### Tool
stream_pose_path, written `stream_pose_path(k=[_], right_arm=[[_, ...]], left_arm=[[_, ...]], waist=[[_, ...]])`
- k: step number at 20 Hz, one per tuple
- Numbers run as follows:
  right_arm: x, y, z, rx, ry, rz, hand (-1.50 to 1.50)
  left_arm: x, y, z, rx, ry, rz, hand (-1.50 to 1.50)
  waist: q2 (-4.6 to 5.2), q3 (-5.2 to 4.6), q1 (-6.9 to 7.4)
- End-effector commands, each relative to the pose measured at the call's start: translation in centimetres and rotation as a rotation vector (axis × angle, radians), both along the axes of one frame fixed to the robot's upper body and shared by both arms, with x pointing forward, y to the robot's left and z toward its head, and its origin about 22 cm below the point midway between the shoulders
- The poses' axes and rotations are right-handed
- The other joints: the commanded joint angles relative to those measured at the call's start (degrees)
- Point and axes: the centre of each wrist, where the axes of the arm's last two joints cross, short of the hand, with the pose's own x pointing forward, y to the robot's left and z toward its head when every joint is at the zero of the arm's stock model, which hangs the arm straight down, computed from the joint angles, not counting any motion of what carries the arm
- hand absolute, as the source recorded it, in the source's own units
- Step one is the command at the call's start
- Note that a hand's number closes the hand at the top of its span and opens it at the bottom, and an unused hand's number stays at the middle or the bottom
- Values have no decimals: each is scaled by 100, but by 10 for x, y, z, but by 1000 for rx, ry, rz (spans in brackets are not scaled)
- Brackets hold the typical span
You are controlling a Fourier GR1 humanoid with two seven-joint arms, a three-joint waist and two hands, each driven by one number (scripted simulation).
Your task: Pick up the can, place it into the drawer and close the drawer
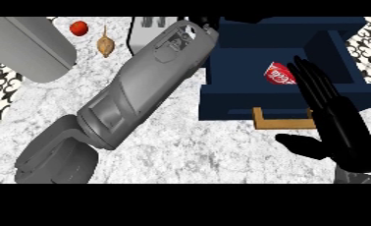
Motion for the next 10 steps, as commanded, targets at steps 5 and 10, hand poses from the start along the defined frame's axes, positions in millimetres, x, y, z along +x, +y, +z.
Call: stream_pose_path(k=[5, 10], right_arm=[[25, 18, -64, -63, -4, -80, -150], [60, 13, -85, -55, 8, -135, -150]], left_arm=[[11, 41, 17, 1, 8, 15, -150], [6, 63, 9, 16, 9, 33, -150]], waist=[[-48, 0, 148], [-57, -1, 263]])
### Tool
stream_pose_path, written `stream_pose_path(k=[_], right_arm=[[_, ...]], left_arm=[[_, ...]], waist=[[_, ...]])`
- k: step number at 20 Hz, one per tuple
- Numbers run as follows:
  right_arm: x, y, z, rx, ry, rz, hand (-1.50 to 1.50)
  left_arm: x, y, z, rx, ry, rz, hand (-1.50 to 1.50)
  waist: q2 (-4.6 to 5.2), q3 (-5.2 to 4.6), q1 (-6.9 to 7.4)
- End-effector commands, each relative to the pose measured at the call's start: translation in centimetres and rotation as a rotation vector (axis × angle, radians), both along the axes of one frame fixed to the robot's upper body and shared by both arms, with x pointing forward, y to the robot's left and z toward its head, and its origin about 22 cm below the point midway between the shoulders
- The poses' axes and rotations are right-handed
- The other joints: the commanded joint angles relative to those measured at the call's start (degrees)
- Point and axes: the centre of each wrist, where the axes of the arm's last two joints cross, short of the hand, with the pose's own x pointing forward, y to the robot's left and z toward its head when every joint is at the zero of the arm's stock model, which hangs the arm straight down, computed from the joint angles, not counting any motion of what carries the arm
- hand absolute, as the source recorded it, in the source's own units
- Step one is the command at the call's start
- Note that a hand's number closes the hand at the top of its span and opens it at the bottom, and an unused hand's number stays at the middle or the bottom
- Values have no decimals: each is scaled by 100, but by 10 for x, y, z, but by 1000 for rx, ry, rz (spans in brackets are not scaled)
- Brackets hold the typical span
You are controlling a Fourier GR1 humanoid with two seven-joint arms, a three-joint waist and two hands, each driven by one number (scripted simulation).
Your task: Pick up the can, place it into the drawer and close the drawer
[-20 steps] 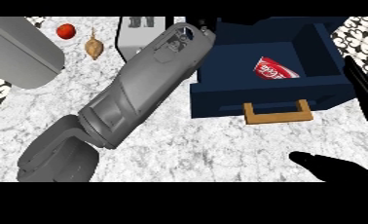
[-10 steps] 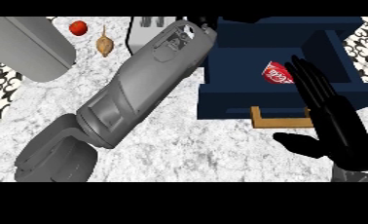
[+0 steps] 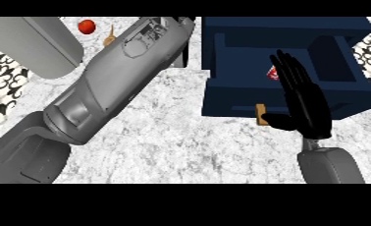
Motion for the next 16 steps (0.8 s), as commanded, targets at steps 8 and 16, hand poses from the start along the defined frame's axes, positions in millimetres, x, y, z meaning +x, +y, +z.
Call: stream_pose_path(k=[8, 16], right_arm=[[53, 5, -38, -70, 33, -54, -150], [77, 0, -49, -133, -33, -128, -150]], left_arm=[[-7, 55, 9, -10, 7, 8, -150], [-17, 76, 19, 9, 49, 1, -150]], waist=[[53, 36, 153], [78, 44, 250]])
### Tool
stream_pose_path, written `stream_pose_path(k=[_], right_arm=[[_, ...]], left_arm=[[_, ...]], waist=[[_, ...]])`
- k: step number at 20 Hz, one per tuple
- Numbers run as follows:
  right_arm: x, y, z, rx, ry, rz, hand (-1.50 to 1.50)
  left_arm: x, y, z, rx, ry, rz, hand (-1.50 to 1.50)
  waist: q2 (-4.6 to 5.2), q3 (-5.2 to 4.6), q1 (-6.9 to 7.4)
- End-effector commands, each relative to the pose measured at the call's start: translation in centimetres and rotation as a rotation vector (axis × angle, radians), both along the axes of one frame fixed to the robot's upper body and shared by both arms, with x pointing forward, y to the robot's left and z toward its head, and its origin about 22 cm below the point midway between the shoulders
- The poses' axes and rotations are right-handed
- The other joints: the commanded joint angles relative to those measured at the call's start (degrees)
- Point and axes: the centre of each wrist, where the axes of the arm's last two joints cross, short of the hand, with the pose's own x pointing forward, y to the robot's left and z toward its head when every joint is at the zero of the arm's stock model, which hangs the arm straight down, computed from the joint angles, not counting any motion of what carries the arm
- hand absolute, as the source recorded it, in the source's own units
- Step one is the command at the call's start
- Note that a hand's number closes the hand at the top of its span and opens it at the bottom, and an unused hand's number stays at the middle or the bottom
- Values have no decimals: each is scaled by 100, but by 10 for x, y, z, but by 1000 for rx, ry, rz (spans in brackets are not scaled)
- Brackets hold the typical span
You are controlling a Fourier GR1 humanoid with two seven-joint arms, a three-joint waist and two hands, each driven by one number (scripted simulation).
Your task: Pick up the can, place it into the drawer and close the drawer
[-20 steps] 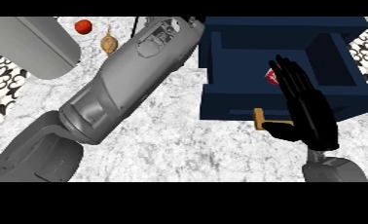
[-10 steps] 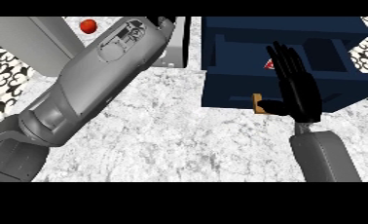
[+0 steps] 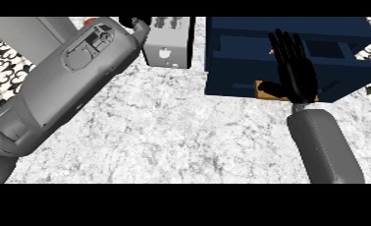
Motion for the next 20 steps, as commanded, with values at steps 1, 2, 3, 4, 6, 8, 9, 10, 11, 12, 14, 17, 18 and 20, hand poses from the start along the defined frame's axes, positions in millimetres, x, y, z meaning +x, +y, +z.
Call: stream_pose_path(k=[1, 2, 3, 4, 6, 8, 9, 10, 11, 12, 14, 17, 18, 20], right_arm=[[20, 11, -10, 21, 25, -34, -150], [11, 6, -31, 26, 17, -45, -150], [26, 17, -18, 18, -7, -30, -150], [38, 9, -7, 45, -12, -43, -150], [45, 10, -6, 22, -9, -44, -150], [60, 20, 9, 26, -25, -67, -150], [53, 24, -11, 27, -33, -58, -150], [60, 26, 0, 18, -33, -60, -150], [64, 11, 6, 22, -62, -78, -150], [67, 23, 7, 27, -65, -70, -150], [80, 21, 27, 9, -73, -79, -150], [87, 46, 34, 21, -87, -72, -150], [91, 29, 44, 25, -101, -89, -150], [95, 30, 48, 17, -91, -88, -150]], left_arm=[[-1, 23, 6, -15, 20, 2, -150], [-6, 22, 9, 1, 13, 3, -150], [-10, 16, -7, -1, 23, -11, -150], [-7, 27, -1, -14, 33, 0, -150], [-13, 39, -11, 12, 21, 17, -150], [-21, 30, -24, 9, 39, -16, -150], [-18, 23, -8, 10, 30, -9, -150], [-23, 37, -13, 2, 36, -9, -150], [-21, 45, -10, 16, 43, -15, -150], [-23, 52, -24, 5, 38, -4, -150], [-24, 55, -23, 15, 15, -4, -150], [-37, 42, -31, 12, 34, -25, -150], [-32, 54, -44, 21, 28, -7, -150], [-37, 48, -33, 27, 18, -12, -150]], waist=[[173, 147, 32], [167, 154, 98], [177, 150, 44], [196, 152, 81], [180, 149, 41], [208, 150, 174], [214, 155, 67], [201, 150, 116], [220, 153, 120], [233, 149, 141], [263, 149, 157], [236, 150, 162], [298, 150, 188], [267, 154, 163]])
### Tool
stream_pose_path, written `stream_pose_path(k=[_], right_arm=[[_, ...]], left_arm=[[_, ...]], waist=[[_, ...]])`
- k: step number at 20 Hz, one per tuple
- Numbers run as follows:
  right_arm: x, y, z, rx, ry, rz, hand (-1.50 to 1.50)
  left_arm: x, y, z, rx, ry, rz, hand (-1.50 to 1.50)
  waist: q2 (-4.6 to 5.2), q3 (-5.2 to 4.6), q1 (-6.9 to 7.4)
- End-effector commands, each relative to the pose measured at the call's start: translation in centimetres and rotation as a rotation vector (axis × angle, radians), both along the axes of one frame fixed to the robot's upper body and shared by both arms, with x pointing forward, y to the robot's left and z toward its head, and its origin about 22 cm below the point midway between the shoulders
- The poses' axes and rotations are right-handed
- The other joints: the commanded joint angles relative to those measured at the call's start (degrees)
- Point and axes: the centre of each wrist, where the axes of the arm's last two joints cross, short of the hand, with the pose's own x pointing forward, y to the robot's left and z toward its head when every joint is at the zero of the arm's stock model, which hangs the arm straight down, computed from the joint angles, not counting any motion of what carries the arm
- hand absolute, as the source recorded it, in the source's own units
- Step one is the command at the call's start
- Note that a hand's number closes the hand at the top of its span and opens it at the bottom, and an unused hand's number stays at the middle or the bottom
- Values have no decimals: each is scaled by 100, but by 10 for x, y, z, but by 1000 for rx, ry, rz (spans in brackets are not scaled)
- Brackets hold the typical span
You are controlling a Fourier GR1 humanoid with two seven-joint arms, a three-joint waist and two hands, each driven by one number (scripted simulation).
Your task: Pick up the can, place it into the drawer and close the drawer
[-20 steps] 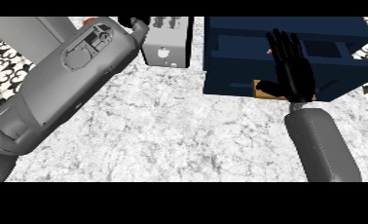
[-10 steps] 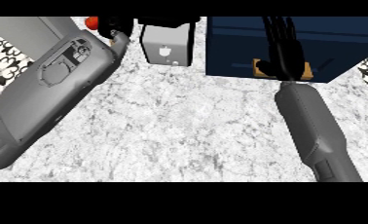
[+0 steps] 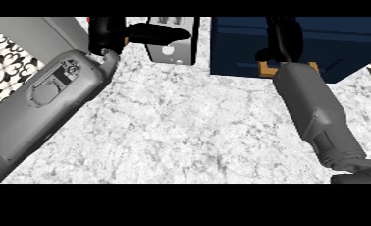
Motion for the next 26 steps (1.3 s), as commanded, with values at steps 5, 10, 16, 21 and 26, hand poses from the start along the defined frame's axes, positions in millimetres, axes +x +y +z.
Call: stream_pose_path(k=[5, 10, 16, 21, 26], right_arm=[[16, 3, 23, 18, 11, -30, -150], [22, 4, 39, 57, -18, -17, -150], [24, 35, 42, 220, -54, 122, -150], [20, 39, 32, 418, -44, 162, -150], [25, 39, 47, 573, -68, 217, -150]], left_arm=[[-22, 3, -14, 0, 19, -48, -150], [-21, 15, -19, 21, -15, -10, -150], [-26, 24, -25, -5, 6, -19, -150], [-30, 31, -32, 4, 11, -6, -150], [-32, 44, -35, 12, 1, 14, -150]], waist=[[80, 37, 176], [101, 41, 137], [74, 51, 137], [41, 54, 41], [23, 41, -45]])
